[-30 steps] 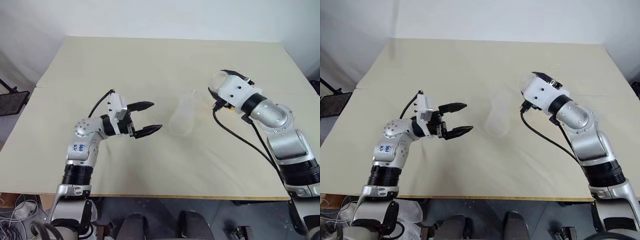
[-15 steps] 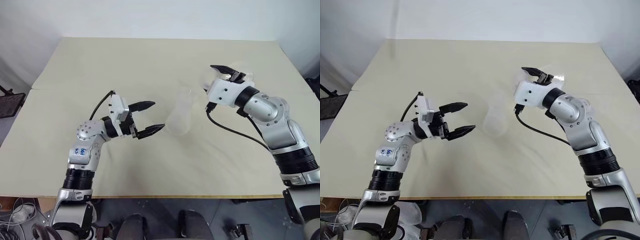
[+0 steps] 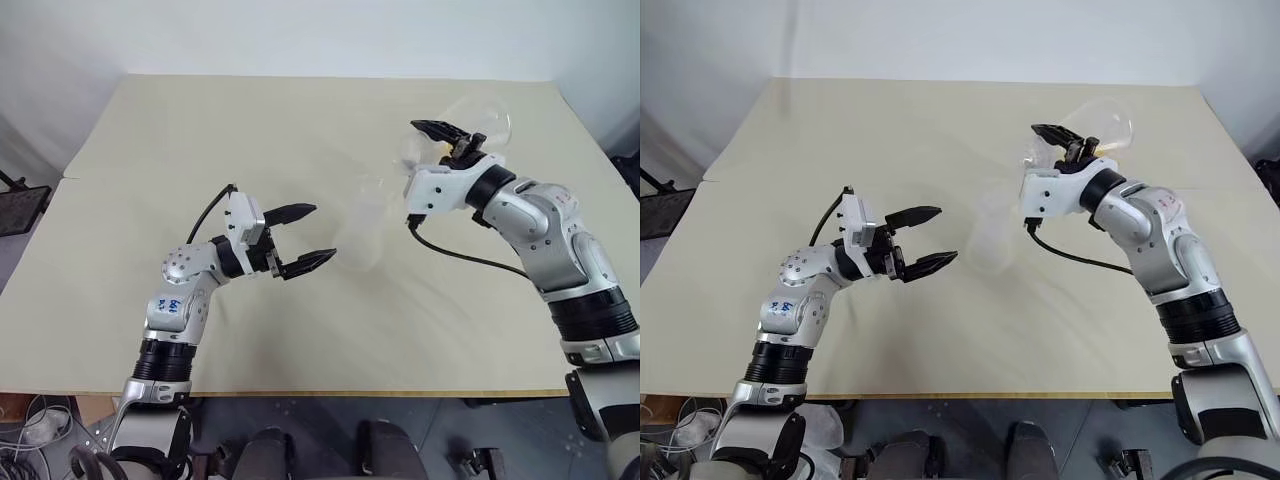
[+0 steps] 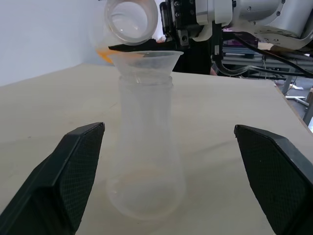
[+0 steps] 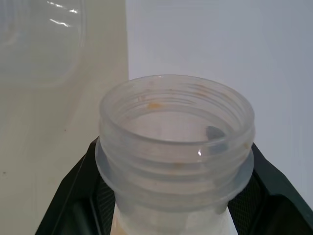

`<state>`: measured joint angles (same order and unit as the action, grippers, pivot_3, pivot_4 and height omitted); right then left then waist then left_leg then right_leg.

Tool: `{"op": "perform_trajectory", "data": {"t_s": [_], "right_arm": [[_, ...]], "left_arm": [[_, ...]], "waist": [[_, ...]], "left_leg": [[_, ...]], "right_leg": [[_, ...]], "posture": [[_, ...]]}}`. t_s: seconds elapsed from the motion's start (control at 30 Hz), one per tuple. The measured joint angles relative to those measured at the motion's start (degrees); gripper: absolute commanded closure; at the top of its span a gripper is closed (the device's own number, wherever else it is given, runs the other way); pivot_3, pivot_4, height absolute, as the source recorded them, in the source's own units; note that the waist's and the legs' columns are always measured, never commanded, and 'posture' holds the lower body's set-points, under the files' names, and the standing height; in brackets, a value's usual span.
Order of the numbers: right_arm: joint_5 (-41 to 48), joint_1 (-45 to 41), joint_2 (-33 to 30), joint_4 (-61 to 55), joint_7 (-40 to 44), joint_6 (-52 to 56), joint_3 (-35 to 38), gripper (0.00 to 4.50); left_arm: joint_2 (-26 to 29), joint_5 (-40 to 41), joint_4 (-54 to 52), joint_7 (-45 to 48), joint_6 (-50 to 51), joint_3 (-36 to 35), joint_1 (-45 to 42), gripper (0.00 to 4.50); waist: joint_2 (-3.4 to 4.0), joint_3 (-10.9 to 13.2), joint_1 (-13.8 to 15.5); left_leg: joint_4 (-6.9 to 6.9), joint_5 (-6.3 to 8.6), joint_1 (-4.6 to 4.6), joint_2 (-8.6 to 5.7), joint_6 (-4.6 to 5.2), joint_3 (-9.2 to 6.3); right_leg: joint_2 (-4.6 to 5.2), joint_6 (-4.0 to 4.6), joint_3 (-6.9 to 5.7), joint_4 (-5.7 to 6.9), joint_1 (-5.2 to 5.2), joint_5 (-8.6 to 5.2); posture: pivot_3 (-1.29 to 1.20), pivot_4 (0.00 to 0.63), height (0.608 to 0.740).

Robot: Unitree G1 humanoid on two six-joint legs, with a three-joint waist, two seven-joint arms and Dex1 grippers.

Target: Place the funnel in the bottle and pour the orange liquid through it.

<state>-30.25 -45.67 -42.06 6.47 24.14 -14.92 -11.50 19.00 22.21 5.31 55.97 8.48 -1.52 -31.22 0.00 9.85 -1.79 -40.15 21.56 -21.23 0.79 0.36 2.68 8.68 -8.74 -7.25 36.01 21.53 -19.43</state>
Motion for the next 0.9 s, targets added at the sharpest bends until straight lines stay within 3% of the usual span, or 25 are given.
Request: {"op": "perform_trajectory", "data": {"t_s": [0.9], "right_arm": [[-8.81,-0.31,1.44,0.46,-4.12,-6.44,-1.74,2.03]], "left_arm": [[-0.33,0.01,-0.67,-2.08,0.21,0.51,0.75,0.0]], "waist": [[0.0,0.0,0.01]], "left_leg": [[0.0,0.0,0.0,0.0,0.0,-0.25]], "right_leg": [[0.0,0.0,0.0,0.0,0.0,0.0]], "posture": [[0.0,0.15,0.74]]}}
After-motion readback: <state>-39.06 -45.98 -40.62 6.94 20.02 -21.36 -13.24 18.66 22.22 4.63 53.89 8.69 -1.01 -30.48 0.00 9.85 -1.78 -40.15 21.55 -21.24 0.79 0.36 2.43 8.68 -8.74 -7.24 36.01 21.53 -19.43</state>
